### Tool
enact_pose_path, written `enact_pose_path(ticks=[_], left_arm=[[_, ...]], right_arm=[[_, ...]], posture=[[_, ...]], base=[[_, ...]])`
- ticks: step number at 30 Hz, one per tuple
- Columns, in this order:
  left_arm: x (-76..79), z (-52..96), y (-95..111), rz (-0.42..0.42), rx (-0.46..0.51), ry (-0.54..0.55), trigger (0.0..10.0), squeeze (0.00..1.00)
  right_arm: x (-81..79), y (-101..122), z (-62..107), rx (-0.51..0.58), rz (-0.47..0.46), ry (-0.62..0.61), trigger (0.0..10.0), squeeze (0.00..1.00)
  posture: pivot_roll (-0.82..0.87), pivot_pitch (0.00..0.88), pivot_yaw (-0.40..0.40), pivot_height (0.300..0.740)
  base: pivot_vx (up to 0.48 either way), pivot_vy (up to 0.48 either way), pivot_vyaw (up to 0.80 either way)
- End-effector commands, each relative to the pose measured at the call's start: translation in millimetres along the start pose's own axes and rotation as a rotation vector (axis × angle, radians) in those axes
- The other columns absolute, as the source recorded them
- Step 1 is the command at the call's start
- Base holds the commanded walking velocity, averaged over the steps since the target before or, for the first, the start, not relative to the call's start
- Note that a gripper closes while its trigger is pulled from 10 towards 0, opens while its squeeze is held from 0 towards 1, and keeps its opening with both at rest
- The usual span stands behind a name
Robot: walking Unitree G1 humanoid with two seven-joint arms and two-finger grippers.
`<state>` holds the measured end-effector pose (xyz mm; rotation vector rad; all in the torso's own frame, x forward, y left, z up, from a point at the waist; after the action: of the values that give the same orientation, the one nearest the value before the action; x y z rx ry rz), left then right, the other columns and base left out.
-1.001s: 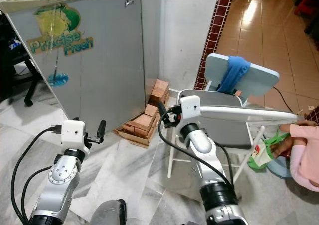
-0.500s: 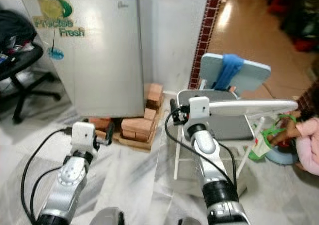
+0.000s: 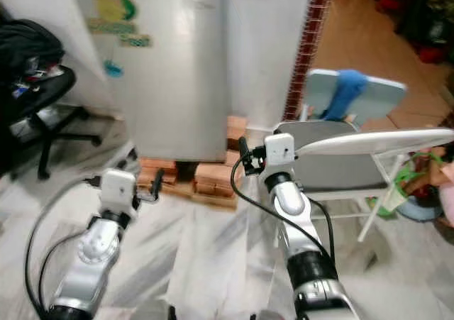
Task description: Restocking fridge
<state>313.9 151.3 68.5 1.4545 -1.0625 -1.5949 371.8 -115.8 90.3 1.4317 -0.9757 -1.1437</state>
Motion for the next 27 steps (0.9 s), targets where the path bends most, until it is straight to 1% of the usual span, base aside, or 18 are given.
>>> enact_pose_path(ticks=[1, 2, 3, 5, 6, 7, 8, 9, 12, 13, 16, 17, 18, 19, 20, 23, 27], left_arm=[[-9.2, 1.1, -3, 0.000, -0.003, 0.037, 10.0, 0.00], [-15.8, 4.8, -8, 0.001, -0.012, 0.059, 10.0, 0.00], [-15.8, 4.8, -8, 0.001, -0.012, 0.059, 10.0, 0.00], [-21.8, 11.0, -13, 0.027, -0.026, 0.080, 10.0, 0.00], [-25.1, 15.9, -18, 0.030, -0.043, 0.091, 10.0, 0.00], [-25.1, 15.9, -18, 0.030, -0.043, 0.091, 10.0, 0.00], [-25.8, 19.8, -22, 0.033, -0.055, 0.089, 10.0, 0.00], [-25.4, 21.5, -23, 0.027, -0.059, 0.084, 10.0, 0.00], [-24.6, 24.2, -24, 0.024, -0.063, 0.077, 10.0, 0.00], [-24.7, 23.9, -24, 0.026, -0.066, 0.079, 10.0, 0.00], [-21.3, 18.7, -23, 0.029, -0.061, 0.067, 10.0, 0.00], [-20.4, 16.4, -23, 0.027, -0.057, 0.066, 10.0, 0.00], [-20.0, 12.5, -20, 0.035, -0.048, 0.069, 10.0, 0.00], [-20.0, 12.5, -20, 0.035, -0.048, 0.069, 10.0, 0.00], [-20.6, 7.8, -14, 0.044, -0.034, 0.078, 10.0, 0.00], [-21.3, 6.5, -11, 0.046, -0.024, 0.083, 10.0, 0.00], [-22.2, 6.2, -7, 0.070, -0.009, 0.077, 10.0, 0.00]], right_arm=[[19.8, 3, 10.7, 0.021, 0.050, -0.063, 10.0, 0.00], [33.3, 0, 24.8, 0.011, 0.075, -0.108, 10.0, 0.00], [33.3, 0, 24.8, 0.011, 0.075, -0.108, 10.0, 0.00], [42.1, -1, 40.4, 0.015, 0.132, -0.132, 10.0, 0.00], [46.4, -1, 51.9, 0.012, 0.150, -0.129, 10.0, 0.00], [46.4, -1, 51.9, 0.012, 0.150, -0.129, 10.0, 0.00], [49.4, 0, 60.8, 0.010, 0.151, -0.132, 10.0, 0.00], [51.8, 0, 65.2, 0.009, 0.154, -0.141, 10.0, 0.00], [54.8, -3, 75.2, -0.010, 0.141, -0.149, 10.0, 0.00], [57.1, -5, 77.8, -0.021, 0.151, -0.169, 10.0, 0.00], [58.0, -11, 77.4, -0.039, 0.083, -0.201, 10.0, 0.00], [56.4, -9, 75.6, -0.030, 0.091, -0.204, 10.0, 0.00], [52.4, -5, 69.9, -0.007, 0.093, -0.203, 10.0, 0.00], [52.4, -5, 69.9, -0.007, 0.093, -0.203, 10.0, 0.00], [46.7, 1, 61.6, 0.024, 0.082, -0.199, 10.0, 0.00], [43.6, 2, 57.3, 0.028, 0.061, -0.193, 10.0, 0.00], [40.5, 2, 50.9, 0.013, 0.057, -0.188, 10.0, 0.00]], posture=[[0.11, 0.021, 0.012, 0.740], [0.10, 0.009, 0.014, 0.740], [0.10, 0.009, 0.014, 0.740], [0.08, 0.000, 0.018, 0.740], [0.07, 0.000, 0.019, 0.740], [0.07, 0.000, 0.019, 0.740], [0.07, 0.000, 0.020, 0.740], [0.06, 0.000, 0.020, 0.740], [0.06, 0.000, 0.018, 0.740], [0.06, 0.000, 0.018, 0.740], [0.06, 0.012, 0.023, 0.740], [0.06, 0.007, 0.025, 0.740], [0.07, 0.014, 0.026, 0.740], [0.07, 0.014, 0.026, 0.740], [0.07, 0.012, 0.022, 0.740], [0.08, 0.016, 0.021, 0.740], [0.07, 0.025, 0.031, 0.740]], base=[[0.000, 0.480, 0.00], [0.000, 0.480, 0.00], [0.000, 0.480, 0.00], [0.000, 0.480, 0.00], [0.000, 0.480, 0.00], [0.000, 0.480, 0.00], [0.000, 0.480, 0.00], [0.000, 0.480, 0.00], [0.000, 0.480, 0.00], [0.000, 0.480, 0.00], [0.000, 0.480, 0.00], [0.000, 0.480, 0.00], [0.000, 0.480, 0.00], [0.000, 0.480, 0.00], [0.000, 0.480, 0.00], [0.000, 0.480, 0.00], [0.000, 0.480, -0.76]])
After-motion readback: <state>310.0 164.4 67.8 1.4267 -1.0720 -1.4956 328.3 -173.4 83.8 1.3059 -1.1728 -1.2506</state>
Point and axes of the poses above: a point about 5 cm out from each wrist's last joint towards the gripper, its own z axis pointing back from the gripper into the wrist, its own y axis along the axis of the wrist's last joint, x = y × z, the point moved 6 cm from there along -z, pointing out of the wrist towards the gripper, and after that the axes turned 12 degrees about -z, right-handed, at the moved point
